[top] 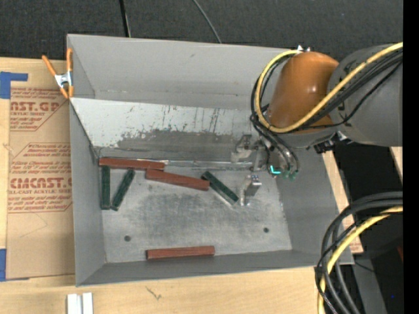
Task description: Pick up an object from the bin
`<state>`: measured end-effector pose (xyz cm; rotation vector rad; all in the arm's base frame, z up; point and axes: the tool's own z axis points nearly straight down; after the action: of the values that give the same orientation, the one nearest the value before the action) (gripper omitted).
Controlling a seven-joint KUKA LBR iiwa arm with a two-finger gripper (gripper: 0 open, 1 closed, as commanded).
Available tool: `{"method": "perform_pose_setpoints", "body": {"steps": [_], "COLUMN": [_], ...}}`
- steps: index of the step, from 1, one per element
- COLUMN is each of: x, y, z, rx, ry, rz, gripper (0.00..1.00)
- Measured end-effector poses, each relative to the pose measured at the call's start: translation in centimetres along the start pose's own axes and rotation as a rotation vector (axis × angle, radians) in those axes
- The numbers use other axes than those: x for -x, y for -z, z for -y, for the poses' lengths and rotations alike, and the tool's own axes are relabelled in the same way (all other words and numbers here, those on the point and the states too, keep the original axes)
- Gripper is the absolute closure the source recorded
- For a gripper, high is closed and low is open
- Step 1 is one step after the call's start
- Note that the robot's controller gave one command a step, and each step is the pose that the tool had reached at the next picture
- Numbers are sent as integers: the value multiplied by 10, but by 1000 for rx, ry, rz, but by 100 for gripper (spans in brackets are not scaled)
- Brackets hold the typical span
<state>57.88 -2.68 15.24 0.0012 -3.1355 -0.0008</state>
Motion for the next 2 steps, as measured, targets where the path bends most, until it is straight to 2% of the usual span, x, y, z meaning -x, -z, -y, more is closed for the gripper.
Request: {"method": "perform_pose_setpoints", "body": {"steps": [1, 2], "x": [2, 3], "y": [5, -76], "z": [0, -3], "rx": [-1, 1], "ry": [0, -51], "rz": [8, 23], "gripper": [0, 100]}}
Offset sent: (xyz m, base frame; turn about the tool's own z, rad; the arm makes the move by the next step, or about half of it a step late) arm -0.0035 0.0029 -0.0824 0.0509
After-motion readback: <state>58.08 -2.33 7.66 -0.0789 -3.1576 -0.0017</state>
